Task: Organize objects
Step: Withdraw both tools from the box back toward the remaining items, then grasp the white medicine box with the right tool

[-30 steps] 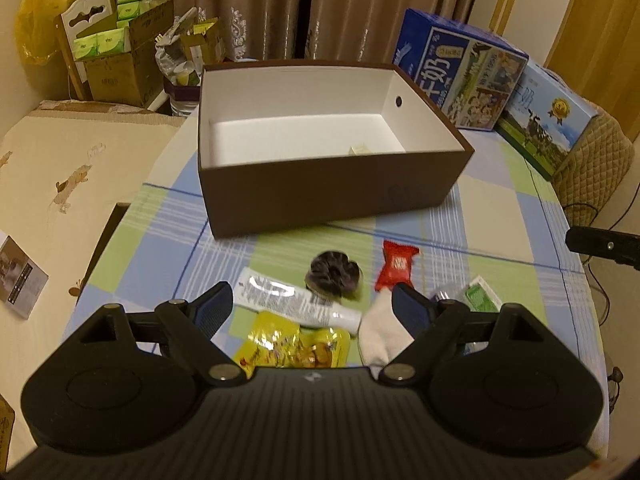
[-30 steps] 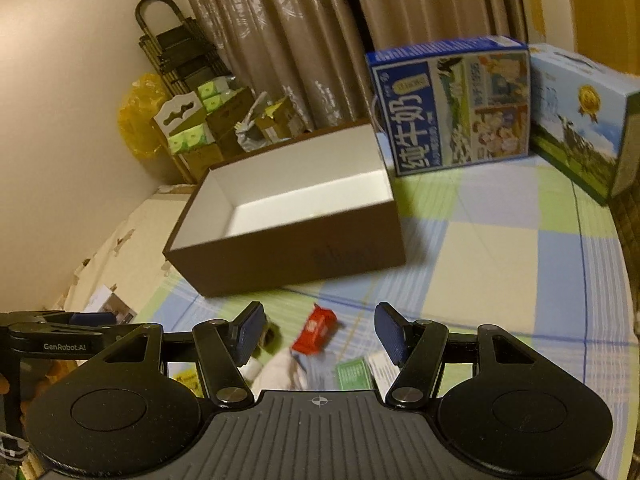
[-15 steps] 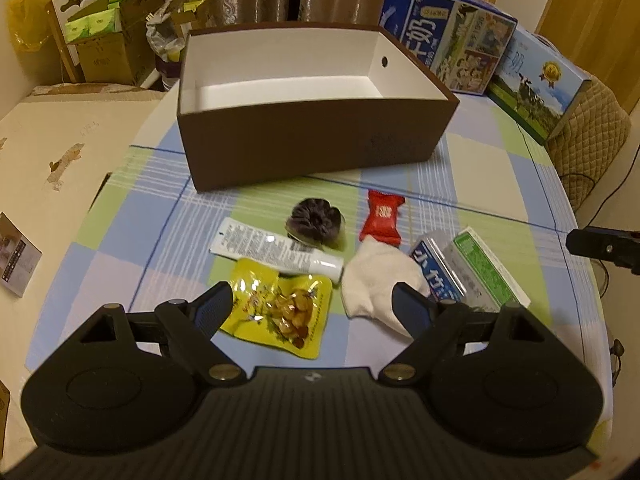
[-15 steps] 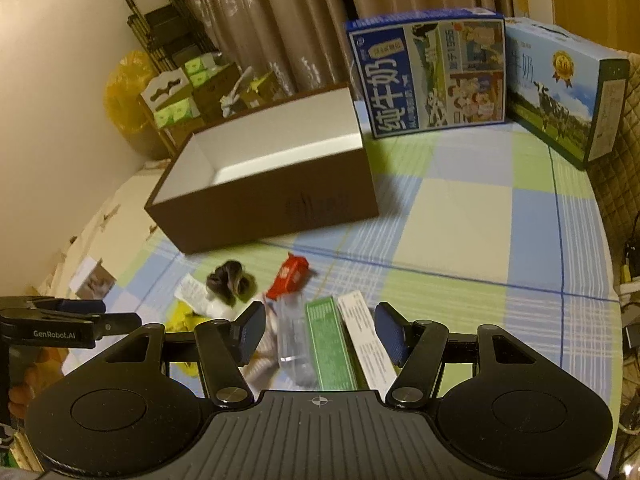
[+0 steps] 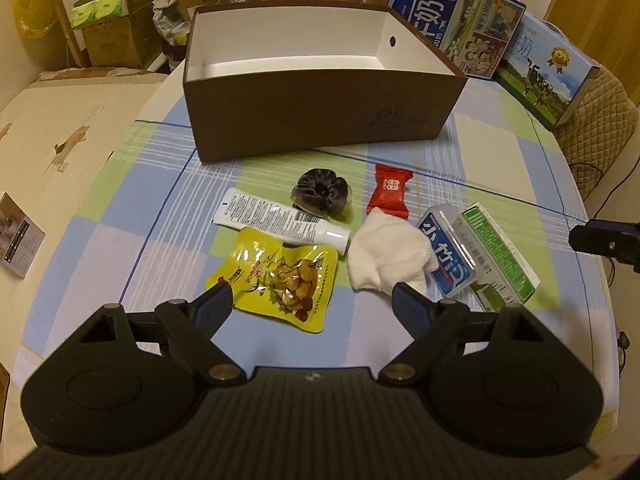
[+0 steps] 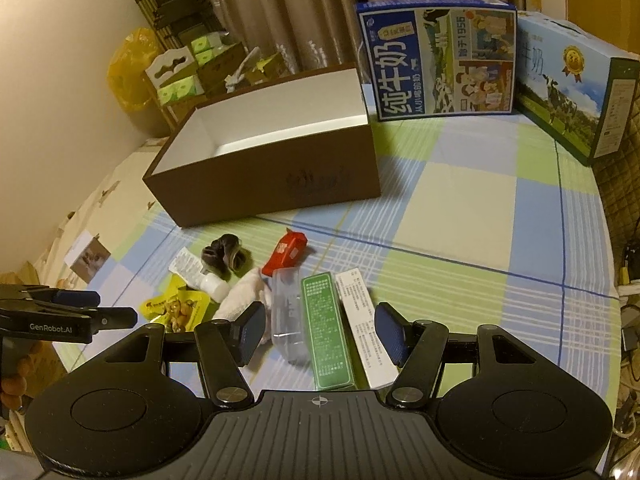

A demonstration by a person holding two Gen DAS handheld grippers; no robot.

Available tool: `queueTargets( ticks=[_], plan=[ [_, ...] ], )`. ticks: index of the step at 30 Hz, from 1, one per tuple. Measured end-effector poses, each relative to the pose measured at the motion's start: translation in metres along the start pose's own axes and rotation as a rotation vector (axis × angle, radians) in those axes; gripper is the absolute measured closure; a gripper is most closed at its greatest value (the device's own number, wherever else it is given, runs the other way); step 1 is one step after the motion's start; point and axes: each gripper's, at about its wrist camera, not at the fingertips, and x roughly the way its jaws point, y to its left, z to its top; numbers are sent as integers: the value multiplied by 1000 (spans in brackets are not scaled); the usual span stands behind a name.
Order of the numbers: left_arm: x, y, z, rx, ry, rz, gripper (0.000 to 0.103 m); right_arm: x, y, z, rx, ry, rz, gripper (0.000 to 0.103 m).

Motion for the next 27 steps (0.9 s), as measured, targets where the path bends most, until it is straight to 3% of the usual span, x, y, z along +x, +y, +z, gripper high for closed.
queueTargets(
  ticks=[11, 20, 27],
  plan=[
    [5, 9, 0, -1, 2, 32, 19, 11, -6, 2, -15, 19, -22, 44],
    [12, 30, 5, -30, -7, 68, 19, 28, -40, -11, -5, 51, -68, 45],
    [20, 42, 3, -45, 3, 83, 19, 50, -49, -25, -25, 113, -50, 57]
  ],
)
